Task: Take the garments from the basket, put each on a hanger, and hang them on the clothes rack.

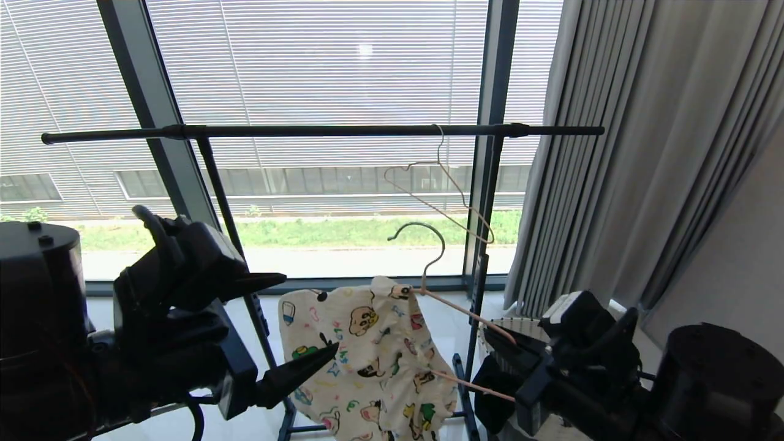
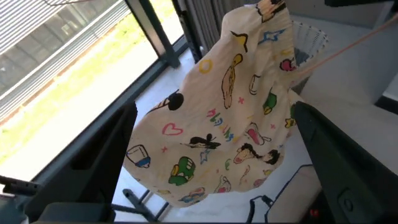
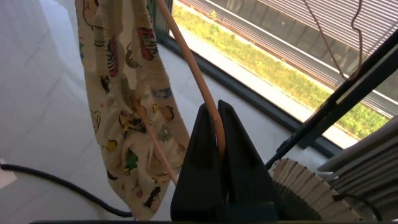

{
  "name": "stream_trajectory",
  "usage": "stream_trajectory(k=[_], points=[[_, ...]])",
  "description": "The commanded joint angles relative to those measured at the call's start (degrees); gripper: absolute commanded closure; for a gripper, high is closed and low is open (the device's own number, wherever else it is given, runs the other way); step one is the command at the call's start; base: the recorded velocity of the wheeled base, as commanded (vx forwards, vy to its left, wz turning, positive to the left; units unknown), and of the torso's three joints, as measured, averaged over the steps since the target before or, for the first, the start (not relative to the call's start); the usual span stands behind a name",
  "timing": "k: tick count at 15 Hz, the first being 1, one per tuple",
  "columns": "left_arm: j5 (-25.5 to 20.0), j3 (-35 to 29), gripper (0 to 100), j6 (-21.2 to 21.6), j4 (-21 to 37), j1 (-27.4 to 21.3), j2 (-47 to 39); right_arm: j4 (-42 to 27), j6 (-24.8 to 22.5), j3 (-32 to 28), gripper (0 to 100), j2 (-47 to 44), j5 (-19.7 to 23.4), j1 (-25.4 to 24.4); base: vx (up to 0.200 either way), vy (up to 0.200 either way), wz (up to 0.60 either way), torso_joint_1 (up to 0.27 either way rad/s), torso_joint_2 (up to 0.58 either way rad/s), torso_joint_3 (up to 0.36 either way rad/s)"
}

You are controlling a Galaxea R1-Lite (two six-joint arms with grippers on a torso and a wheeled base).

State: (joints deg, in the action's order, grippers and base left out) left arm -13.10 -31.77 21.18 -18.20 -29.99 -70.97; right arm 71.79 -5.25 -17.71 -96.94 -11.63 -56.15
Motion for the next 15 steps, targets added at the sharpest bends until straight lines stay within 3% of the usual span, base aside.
stream_trajectory(k=[1, 5, 8, 15], points=[[-4.2, 3.9, 0, 3.3, 0.0, 0.5, 3.2, 0.3, -2.1, 8.0, 100, 8.1, 2.9, 0.3, 0.000, 0.000, 0.00, 0.000, 0.00, 0.000], [-11.8, 4.3, 0, 8.6, 0.0, -0.3, 0.9, 0.3, -5.1, 11.6, 100, 10.5, 6.1, -0.1, 0.000, 0.000, 0.00, 0.000, 0.00, 0.000], [-12.6, 6.0, 0, 8.8, 0.0, -4.8, -0.9, 0.3, -5.6, 11.4, 100, 10.4, 6.4, -0.8, 0.000, 0.000, 0.00, 0.000, 0.00, 0.000], [-12.2, 5.9, 0, 9.5, 0.0, -4.9, -9.3, 0.3, -7.3, 11.5, 100, 10.5, 6.2, -5.7, 0.000, 0.000, 0.00, 0.000, 0.00, 0.000]])
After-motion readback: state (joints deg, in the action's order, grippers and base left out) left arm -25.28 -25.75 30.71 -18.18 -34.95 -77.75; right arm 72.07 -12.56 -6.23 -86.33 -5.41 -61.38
